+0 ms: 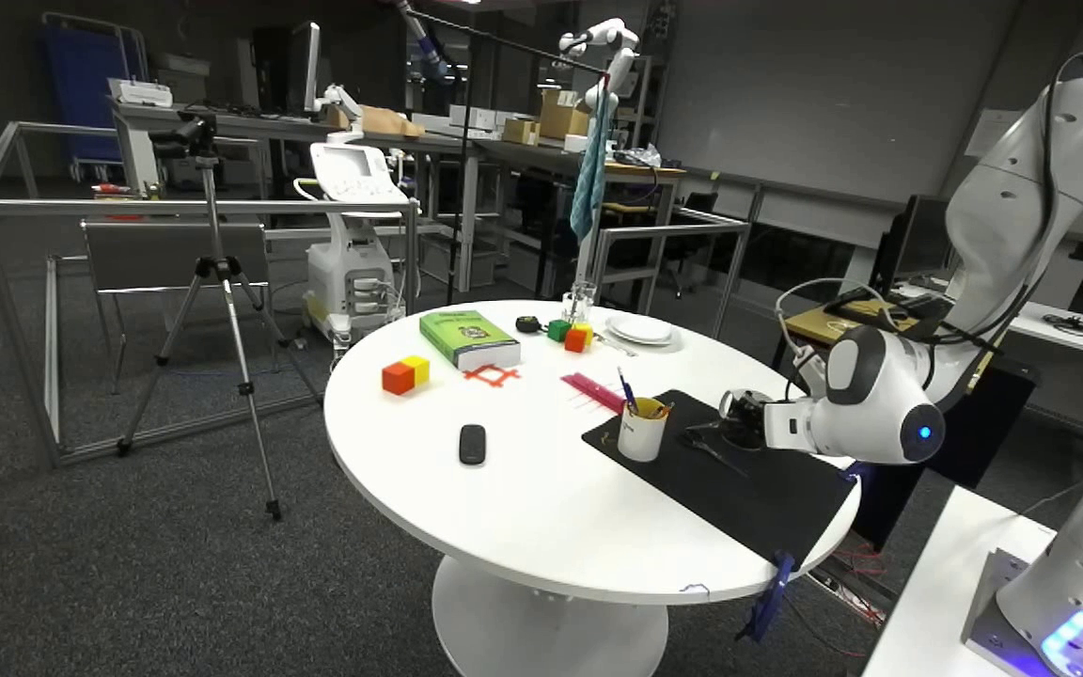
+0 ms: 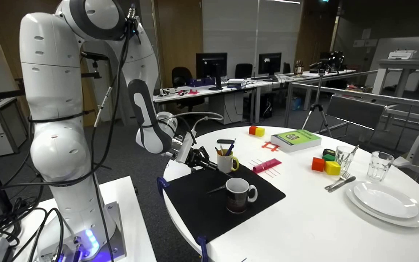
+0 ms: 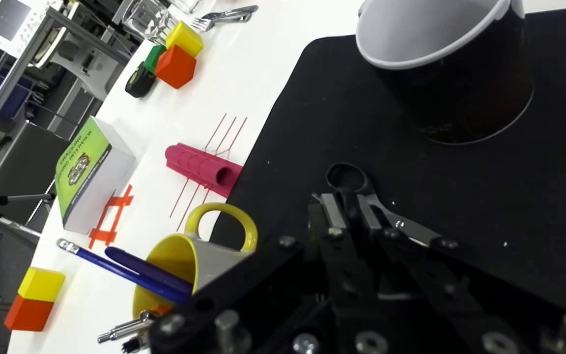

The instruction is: Put the scissors on the black mat

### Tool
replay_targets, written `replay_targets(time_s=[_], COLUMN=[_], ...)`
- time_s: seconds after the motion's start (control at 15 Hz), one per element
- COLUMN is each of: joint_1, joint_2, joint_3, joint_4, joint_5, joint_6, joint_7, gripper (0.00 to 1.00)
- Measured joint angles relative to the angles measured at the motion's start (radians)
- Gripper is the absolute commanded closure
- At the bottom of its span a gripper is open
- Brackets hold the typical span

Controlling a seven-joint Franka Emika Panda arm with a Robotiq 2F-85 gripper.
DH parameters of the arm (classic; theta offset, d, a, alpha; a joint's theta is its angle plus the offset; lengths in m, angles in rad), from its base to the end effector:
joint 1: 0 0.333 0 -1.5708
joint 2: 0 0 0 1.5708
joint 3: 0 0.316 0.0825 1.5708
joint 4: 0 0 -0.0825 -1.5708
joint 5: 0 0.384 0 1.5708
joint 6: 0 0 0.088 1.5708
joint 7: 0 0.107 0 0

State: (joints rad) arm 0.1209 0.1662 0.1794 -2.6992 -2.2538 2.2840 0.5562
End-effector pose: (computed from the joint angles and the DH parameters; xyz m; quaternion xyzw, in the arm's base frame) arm 0.3571 0.0961 0.1572 0.5135 0.7026 0.0974 0.4828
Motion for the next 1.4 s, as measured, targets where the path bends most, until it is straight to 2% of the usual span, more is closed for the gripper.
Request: replay_targets(time_s=[0.73, 1.4], joint_1=[0.000, 0.000], joint_2=[0.083, 0.118], joint_3=[0.026, 0.038], joint_4=[0.026, 0.036], joint_5=[-0.029, -0.042], joint_6=[-0.125, -0.149], joint_7=[0.000, 0.000], gripper=[0.98, 0.98])
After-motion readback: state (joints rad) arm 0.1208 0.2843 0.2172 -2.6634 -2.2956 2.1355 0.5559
